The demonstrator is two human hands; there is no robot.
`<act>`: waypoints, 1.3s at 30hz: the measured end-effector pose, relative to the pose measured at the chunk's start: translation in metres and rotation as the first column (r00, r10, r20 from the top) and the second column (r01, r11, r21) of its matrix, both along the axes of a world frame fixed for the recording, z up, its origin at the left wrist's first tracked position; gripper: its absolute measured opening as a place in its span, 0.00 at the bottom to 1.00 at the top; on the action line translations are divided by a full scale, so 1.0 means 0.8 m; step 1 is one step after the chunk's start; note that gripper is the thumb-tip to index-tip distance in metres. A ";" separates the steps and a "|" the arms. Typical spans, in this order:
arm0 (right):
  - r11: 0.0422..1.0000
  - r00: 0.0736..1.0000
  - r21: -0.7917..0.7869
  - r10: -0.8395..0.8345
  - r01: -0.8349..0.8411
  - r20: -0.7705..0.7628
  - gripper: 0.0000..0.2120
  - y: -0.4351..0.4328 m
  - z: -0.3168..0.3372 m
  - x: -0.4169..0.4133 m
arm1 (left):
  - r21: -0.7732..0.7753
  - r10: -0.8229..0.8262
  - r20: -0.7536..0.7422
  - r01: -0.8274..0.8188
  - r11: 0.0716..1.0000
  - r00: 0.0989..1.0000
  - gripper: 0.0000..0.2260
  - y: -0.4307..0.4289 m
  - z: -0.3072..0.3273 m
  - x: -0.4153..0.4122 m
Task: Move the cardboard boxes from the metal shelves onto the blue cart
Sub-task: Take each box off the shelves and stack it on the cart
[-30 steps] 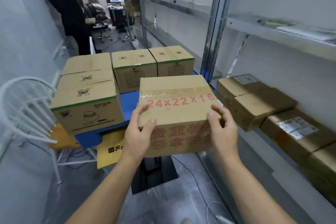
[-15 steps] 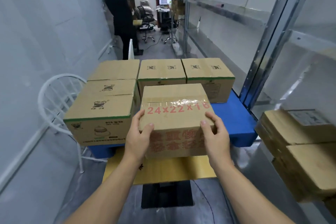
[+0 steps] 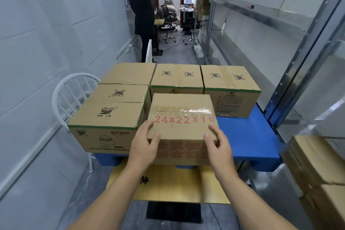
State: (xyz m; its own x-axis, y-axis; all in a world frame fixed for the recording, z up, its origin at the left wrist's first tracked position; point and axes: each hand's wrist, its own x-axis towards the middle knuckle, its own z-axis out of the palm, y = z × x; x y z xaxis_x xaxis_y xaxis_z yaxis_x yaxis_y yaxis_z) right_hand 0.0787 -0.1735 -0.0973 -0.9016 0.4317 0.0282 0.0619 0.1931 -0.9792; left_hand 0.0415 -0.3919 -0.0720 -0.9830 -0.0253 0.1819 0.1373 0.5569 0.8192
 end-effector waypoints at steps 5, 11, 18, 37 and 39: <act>1.000 1.000 0.009 0.013 -0.013 0.020 0.14 0.001 0.002 -0.009 | -0.310 -0.070 -0.210 0.001 0.951 0.975 0.19 -0.005 0.019 -0.006; 1.000 1.000 -0.027 0.015 -0.014 0.025 0.14 -0.009 0.006 -0.013 | -0.554 0.020 -0.186 -0.122 0.823 0.982 0.21 -0.054 0.033 -0.049; 0.999 0.999 -0.052 0.011 -0.009 0.039 0.15 -0.025 0.009 -0.025 | -0.645 -0.031 -0.023 0.009 0.764 0.999 0.25 -0.089 0.032 -0.080; 0.999 0.996 -0.007 -0.043 0.043 0.074 0.16 -0.039 0.010 -0.046 | -0.678 -0.120 -0.056 0.050 0.734 0.991 0.26 -0.093 0.019 -0.089; 0.998 0.996 0.021 -0.054 0.052 0.074 0.16 -0.039 0.008 -0.047 | -0.688 -0.131 -0.056 0.057 0.724 0.990 0.26 -0.092 0.018 -0.089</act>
